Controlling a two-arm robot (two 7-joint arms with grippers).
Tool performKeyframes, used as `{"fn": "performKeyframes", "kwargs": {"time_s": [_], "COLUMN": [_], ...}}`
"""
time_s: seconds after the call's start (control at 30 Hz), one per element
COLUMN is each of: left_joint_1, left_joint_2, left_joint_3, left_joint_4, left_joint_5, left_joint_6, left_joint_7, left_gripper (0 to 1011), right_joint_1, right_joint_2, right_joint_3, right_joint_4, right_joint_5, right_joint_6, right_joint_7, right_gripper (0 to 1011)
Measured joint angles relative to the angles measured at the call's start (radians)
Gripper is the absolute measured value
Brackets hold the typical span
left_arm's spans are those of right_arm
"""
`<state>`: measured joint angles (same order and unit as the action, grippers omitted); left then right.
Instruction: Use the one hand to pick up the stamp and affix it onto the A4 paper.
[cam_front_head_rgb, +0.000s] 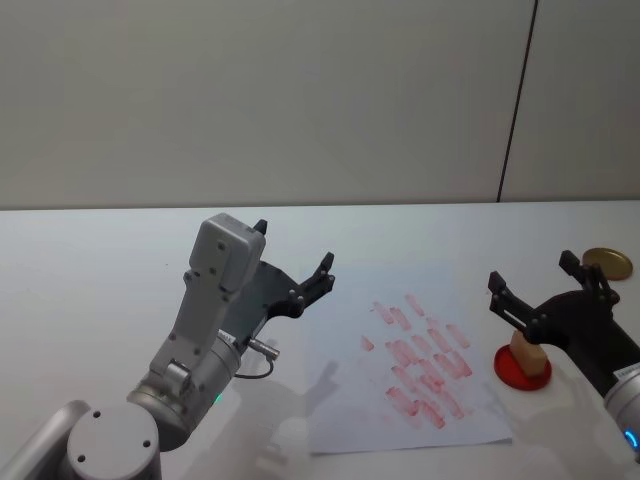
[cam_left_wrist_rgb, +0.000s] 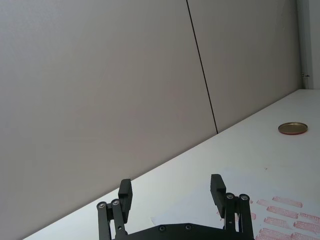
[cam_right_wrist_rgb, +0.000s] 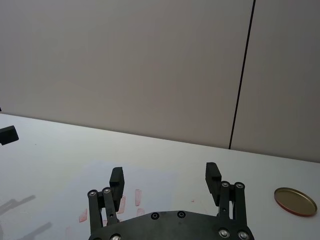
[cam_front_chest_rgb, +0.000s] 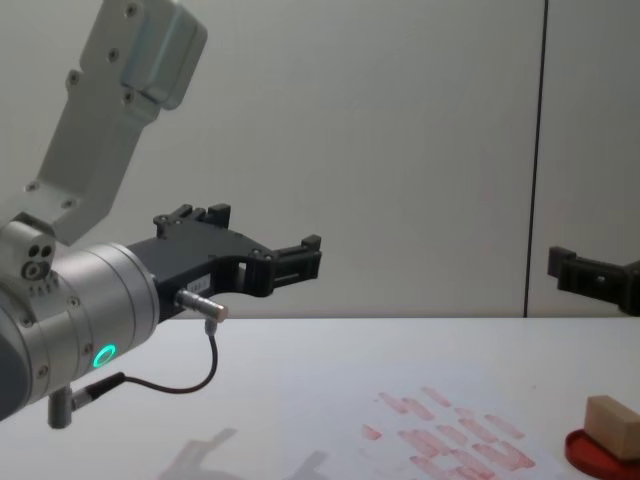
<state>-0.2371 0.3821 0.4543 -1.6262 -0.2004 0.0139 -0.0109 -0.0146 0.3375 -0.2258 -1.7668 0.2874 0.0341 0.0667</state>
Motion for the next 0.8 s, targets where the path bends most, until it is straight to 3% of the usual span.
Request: {"fn": "performKeyframes", "kwargs": {"time_s": [0.8], "left_joint_1": [0.0], "left_joint_2": [0.0], "left_joint_3": [0.0], "left_joint_4": [0.0], "left_joint_5": [0.0], "left_joint_6": [0.0], "left_joint_7": [0.0], "left_gripper": [993], "right_joint_1": [0.0], "right_joint_2": [0.0], "right_joint_3": [0.0], "right_joint_4": [0.0], "right_joint_5": [0.0], "right_joint_6": [0.0], "right_joint_7": [0.0], "right_gripper": [1001]}}
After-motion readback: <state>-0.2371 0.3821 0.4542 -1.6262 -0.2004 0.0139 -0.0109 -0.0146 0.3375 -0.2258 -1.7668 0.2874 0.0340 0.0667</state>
